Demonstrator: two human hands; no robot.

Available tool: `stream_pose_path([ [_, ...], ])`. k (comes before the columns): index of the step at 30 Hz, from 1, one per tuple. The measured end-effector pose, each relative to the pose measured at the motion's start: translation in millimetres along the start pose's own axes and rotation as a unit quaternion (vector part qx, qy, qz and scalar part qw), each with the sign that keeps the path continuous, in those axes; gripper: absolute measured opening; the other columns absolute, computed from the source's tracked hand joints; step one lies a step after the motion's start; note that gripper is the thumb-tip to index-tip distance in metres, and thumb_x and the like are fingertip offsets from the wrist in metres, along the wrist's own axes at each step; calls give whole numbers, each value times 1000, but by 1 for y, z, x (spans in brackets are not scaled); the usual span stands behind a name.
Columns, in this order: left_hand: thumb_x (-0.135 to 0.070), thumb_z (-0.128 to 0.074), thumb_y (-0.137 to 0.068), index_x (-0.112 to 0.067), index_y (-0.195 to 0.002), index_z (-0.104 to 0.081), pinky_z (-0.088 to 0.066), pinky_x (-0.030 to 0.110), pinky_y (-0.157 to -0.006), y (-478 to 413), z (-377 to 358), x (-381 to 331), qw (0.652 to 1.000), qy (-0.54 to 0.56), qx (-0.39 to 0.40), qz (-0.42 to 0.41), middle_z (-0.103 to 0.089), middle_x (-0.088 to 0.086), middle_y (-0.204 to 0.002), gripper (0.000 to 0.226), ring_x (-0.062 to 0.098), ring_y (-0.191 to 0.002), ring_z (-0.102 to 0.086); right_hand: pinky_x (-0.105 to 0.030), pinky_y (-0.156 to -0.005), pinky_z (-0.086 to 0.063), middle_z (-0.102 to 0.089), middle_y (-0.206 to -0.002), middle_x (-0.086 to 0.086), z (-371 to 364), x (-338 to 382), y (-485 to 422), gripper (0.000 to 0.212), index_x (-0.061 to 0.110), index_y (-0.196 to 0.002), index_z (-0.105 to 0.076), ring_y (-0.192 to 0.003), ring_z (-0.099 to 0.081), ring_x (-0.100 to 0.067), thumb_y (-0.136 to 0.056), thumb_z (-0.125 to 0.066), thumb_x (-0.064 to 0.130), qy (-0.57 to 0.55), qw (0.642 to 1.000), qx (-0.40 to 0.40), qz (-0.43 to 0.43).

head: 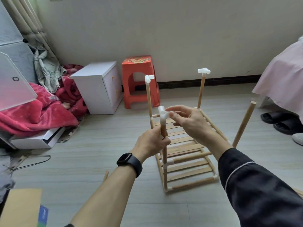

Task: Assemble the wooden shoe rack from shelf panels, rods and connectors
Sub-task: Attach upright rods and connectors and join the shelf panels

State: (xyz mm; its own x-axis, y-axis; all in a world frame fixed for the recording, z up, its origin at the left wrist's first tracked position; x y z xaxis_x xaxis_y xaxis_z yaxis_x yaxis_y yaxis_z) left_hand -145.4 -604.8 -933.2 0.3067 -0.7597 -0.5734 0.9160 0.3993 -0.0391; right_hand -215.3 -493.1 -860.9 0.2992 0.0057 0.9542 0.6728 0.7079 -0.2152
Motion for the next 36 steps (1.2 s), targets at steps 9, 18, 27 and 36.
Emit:
stream_pose_path([
  [9, -43, -51, -81, -35, -85, -53, -58, 44, -69, -6, 8, 16, 999, -19, -15, 38, -67, -9, -71, 9, 14, -69, -66, -44, -81, -59, -70, -100, 1, -16, -8, -8, 21, 38, -117, -66, -77, -60, -10, -107, -50, 31, 43, 999, -9, 10],
  [18, -36, -57, -94, -18, -112, -42, -50, 32, -55, 12, -2, 30, 985, 96, -41, 139, -67, 0, -83, 30, 15, -67, -65, -32, -83, -56, -64, -117, 2, -10, -21, -6, 47, 36, -153, -38, -98, -66, -15, -107, -45, 41, 92, 995, -14, -20],
  [27, -47, -38, -107, -9, -125, -46, -46, 29, -54, 34, -56, 5, 843, 450, 58, 290, -53, 15, -101, 42, 15, -57, -49, -26, -79, -57, -71, -105, 7, 36, -73, 50, 23, 32, -109, -68, -91, -70, -9, -92, -69, 47, 149, 975, 115, -122],
  [36, -52, -29, -107, -13, -107, -51, -48, 25, -56, 17, -104, -87, 810, 522, 133, 231, -59, 15, -99, 45, 15, -67, -54, -27, -76, -60, -76, -97, 1, 87, -78, 87, 26, 23, -110, -72, -89, -74, -16, -89, -75, 38, 52, 987, 57, -139],
])
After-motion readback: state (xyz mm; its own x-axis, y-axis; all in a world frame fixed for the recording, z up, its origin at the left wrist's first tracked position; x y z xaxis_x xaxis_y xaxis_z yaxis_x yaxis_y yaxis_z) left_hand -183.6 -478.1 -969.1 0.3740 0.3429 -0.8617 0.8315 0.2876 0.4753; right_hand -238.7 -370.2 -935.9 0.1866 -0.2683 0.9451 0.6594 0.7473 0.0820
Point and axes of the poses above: each hand's wrist, its own y-axis away from the middle knuckle, its own z-axis out of the back of the hand, x = y × z, the point moved 10 cm from there along -y, towards the middle knuckle
